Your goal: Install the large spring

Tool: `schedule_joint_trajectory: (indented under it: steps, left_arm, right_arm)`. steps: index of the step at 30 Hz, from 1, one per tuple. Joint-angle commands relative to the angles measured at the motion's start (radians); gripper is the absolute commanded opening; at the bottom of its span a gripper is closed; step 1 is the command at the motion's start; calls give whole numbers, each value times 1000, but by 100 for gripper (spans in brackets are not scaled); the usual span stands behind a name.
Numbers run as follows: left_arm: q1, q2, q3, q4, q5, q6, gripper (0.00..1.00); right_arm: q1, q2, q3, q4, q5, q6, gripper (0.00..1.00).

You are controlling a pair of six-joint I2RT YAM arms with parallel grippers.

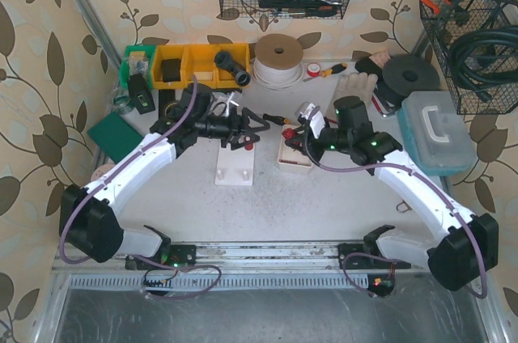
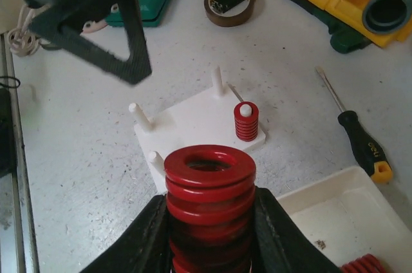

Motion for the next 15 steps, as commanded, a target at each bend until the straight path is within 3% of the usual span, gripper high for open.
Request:
schedule_joint_trajectory:
  steps: [1,7,15]
  left_arm:
    - [-54,20,48,-122,95,77,74]
    - [-61,41,87,-131,108,88,73]
    - [-88,168,208,-396,106,258,69]
  right_arm:
    - [16,17,38,-7,-72,-140,0]
    - [80,53,88,-106,-15,-243,0]
    - [151,89,105,-151,42,-299,0]
